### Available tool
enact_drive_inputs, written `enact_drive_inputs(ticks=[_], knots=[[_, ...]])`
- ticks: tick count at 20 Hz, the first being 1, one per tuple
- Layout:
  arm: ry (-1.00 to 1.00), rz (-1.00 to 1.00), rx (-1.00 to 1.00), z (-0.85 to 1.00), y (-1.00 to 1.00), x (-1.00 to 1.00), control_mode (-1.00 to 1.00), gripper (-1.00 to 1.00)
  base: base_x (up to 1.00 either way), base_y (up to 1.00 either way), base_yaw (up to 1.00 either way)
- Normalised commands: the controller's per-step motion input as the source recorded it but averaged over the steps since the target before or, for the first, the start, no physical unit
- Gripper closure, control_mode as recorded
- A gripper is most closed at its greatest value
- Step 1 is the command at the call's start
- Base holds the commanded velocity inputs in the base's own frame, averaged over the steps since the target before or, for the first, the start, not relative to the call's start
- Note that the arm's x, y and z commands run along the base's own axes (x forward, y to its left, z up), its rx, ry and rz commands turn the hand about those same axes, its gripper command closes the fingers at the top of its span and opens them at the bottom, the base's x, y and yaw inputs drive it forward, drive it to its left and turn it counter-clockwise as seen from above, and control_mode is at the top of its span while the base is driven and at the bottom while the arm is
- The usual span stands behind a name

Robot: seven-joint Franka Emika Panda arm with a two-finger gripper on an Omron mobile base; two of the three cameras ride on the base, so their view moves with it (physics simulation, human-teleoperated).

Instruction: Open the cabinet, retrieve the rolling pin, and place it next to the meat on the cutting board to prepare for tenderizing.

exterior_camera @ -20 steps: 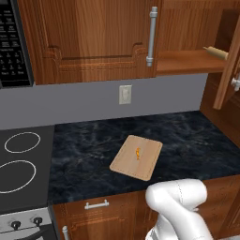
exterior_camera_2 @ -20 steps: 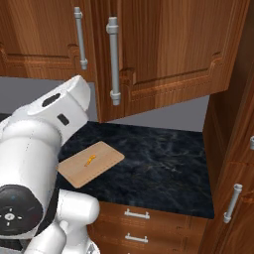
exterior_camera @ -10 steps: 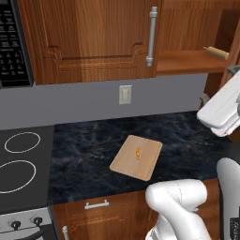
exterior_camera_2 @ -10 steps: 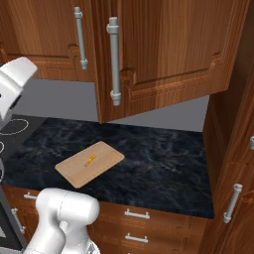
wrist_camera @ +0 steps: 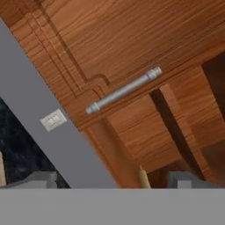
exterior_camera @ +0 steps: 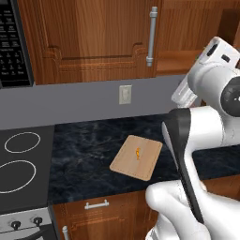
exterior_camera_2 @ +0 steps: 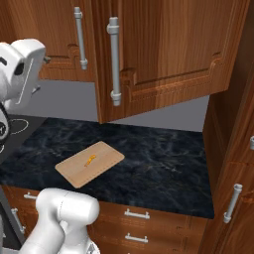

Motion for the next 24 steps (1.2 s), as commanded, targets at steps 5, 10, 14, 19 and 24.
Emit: enact_drive_inputs(ticks=[5,10,14,19,24], knots=[[0.12,-0.22,-0.2,-0.09,-0.06,0.7,-1.0,-1.0,0.0,0.0,0.0],[0.08,-0.16,-0.14,-0.21,-0.32,0.4,-1.0,-1.0,0.0,0.0,0.0],[0.06,-0.13,-0.11,-0.26,-0.23,0.03,-1.0,-1.0,0.0,0.0,0.0],[0.01,-0.12,-0.08,-0.19,-0.31,0.33,-1.0,-1.0,0.0,0.0,0.0],[0.02,-0.14,-0.05,-0.1,-0.36,0.46,-1.0,-1.0,0.0,0.0,0.0]])
